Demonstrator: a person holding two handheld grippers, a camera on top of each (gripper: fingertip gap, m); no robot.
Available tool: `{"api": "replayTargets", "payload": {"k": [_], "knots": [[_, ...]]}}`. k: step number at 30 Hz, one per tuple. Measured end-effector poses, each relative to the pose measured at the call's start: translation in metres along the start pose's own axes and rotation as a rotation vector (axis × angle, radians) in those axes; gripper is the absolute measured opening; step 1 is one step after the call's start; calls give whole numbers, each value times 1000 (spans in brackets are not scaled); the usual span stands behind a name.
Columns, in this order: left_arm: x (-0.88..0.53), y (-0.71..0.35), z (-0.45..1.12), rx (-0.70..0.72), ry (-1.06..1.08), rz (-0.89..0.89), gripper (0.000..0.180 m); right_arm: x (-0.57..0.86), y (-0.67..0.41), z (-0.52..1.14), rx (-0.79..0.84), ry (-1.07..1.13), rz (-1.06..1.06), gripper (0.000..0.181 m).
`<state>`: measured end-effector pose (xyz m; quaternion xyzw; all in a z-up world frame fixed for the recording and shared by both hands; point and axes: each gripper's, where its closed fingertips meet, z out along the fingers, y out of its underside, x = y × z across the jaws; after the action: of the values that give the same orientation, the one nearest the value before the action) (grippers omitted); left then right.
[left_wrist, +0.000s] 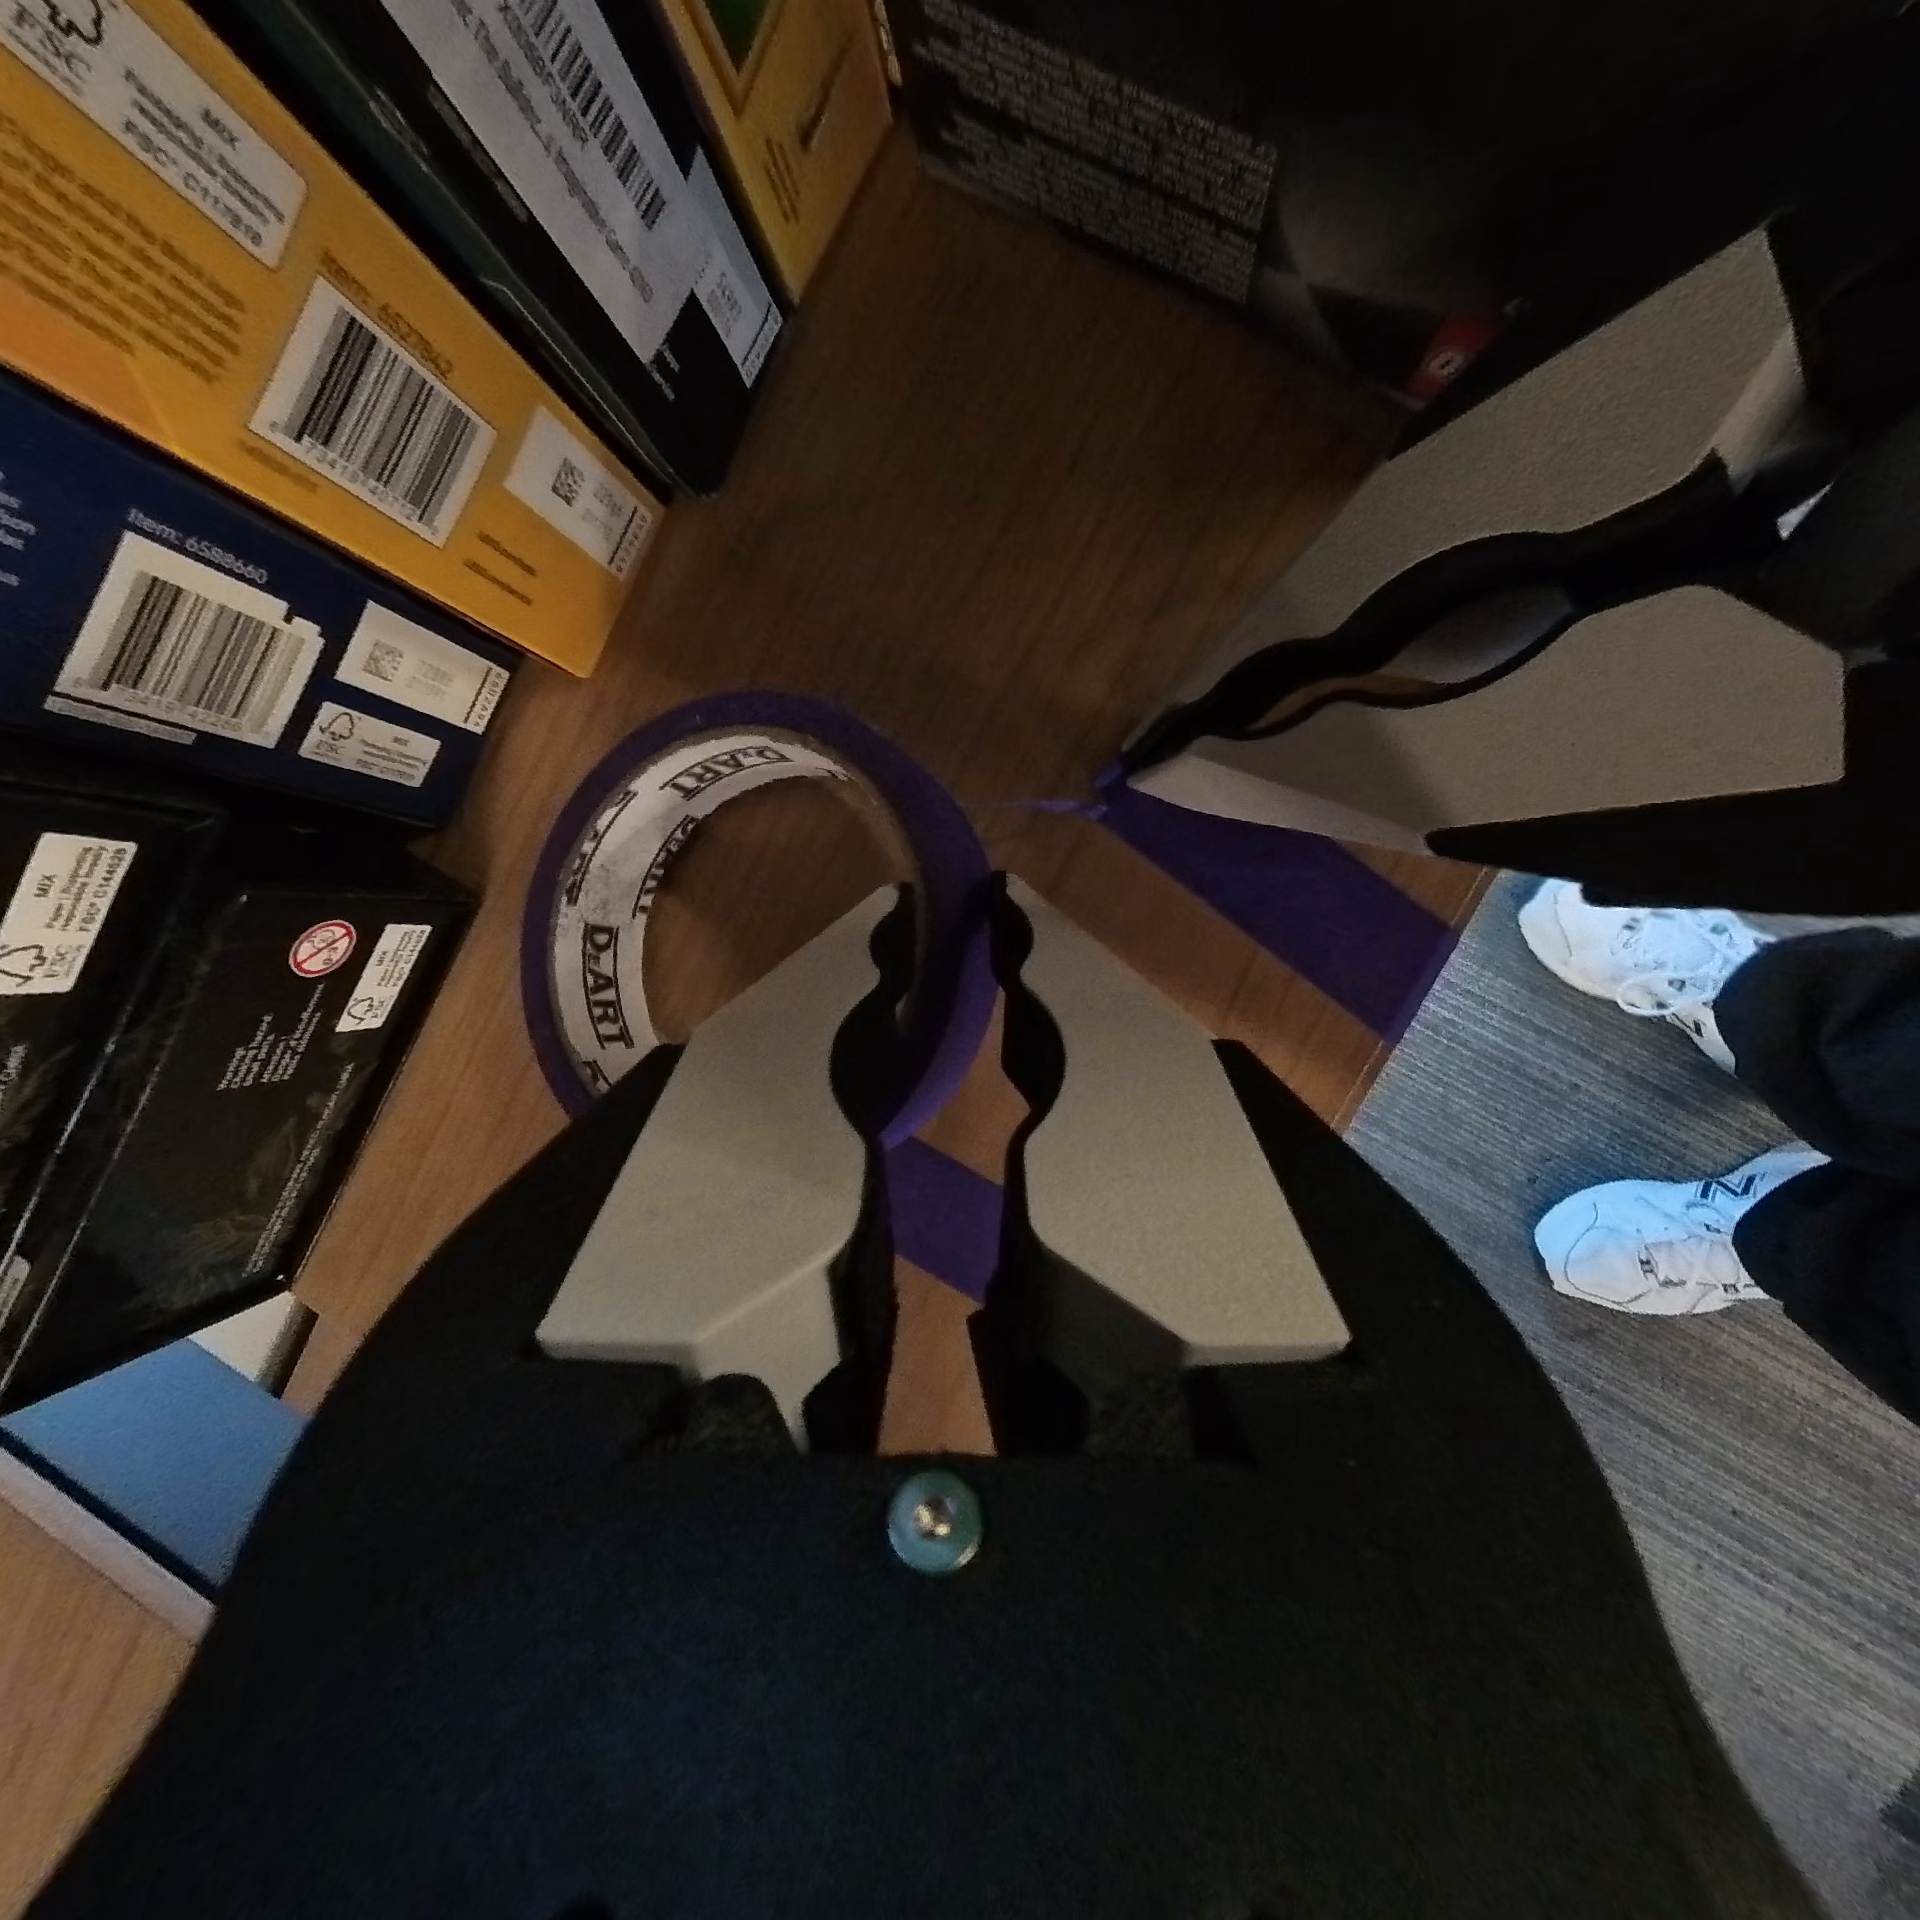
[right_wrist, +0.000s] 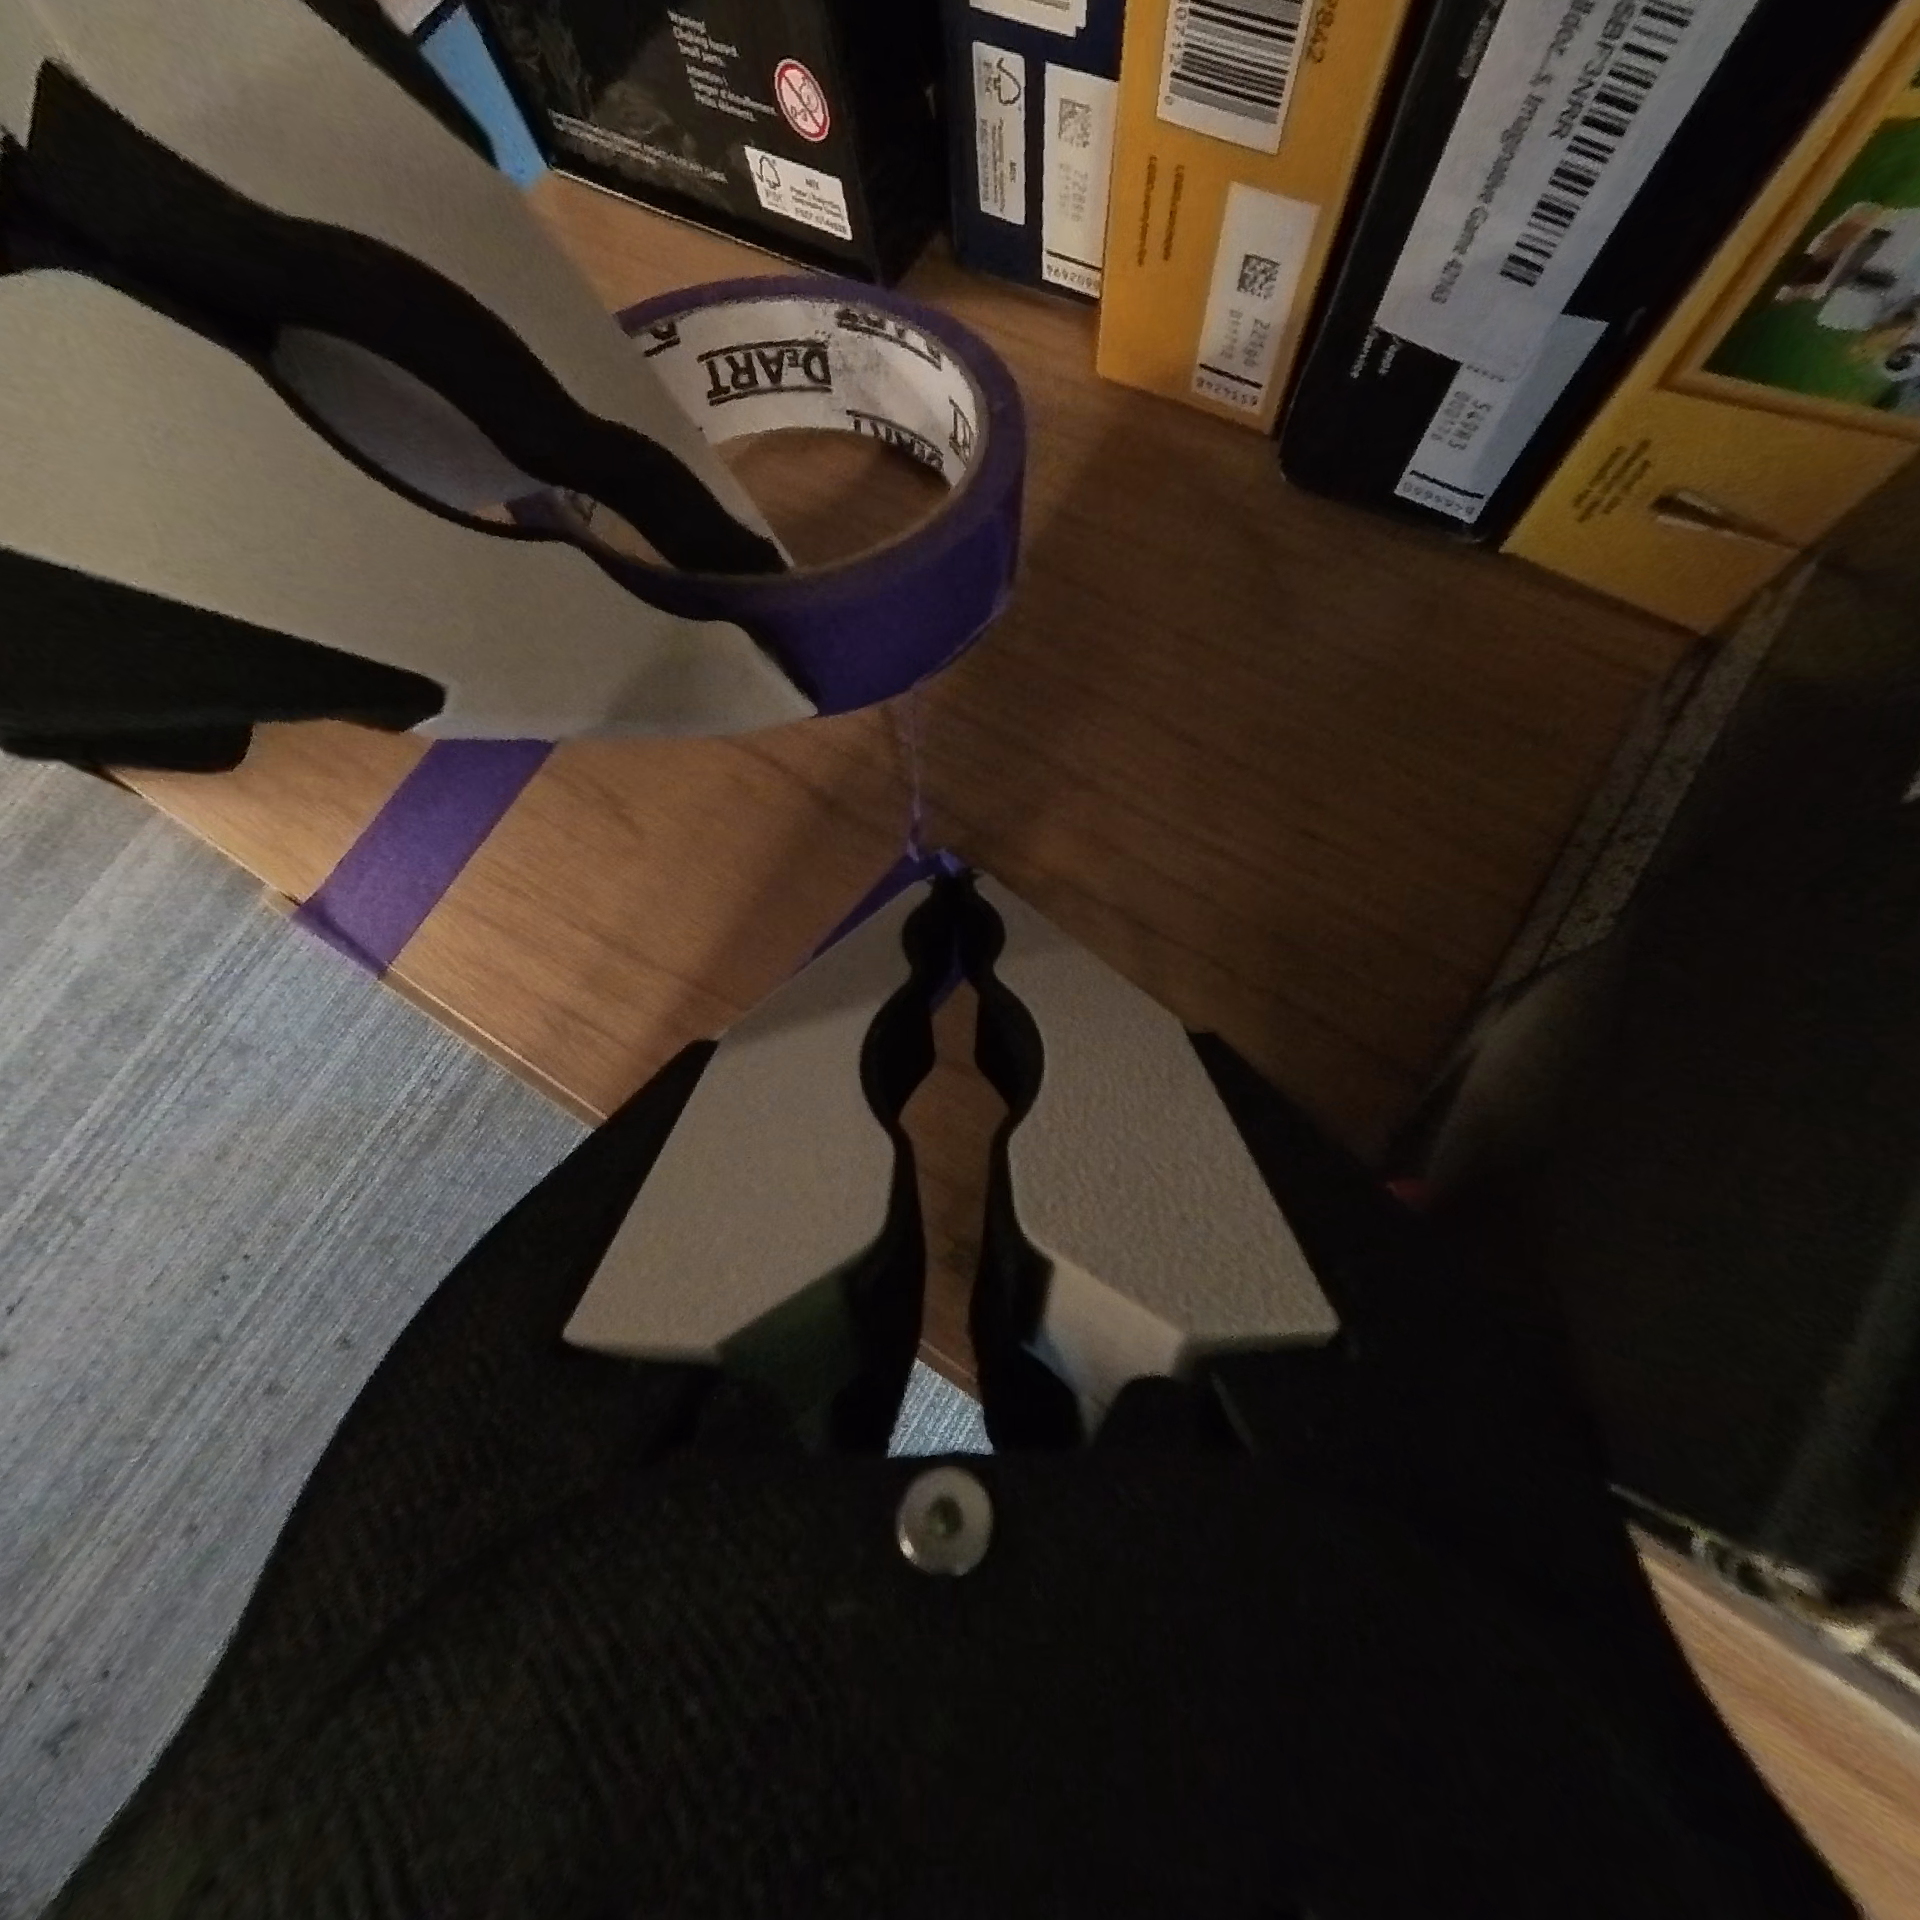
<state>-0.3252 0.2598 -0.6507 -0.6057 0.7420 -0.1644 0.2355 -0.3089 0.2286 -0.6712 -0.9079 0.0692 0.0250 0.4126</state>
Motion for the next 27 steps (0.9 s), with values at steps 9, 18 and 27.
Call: {"api": "replayTargets", "payload": {"k": [9,18,27], "knots": [[2,9,1,-33,25,-35,10,-5,0,-6,51,-49,-18,5],[1,-13,-14,51,-36,-60,23,-5,0,-1,23,-50,-74,5],[30,-29,-10,-98,213,228,18,-5,1,-5,48,-46,-94,6]]}}
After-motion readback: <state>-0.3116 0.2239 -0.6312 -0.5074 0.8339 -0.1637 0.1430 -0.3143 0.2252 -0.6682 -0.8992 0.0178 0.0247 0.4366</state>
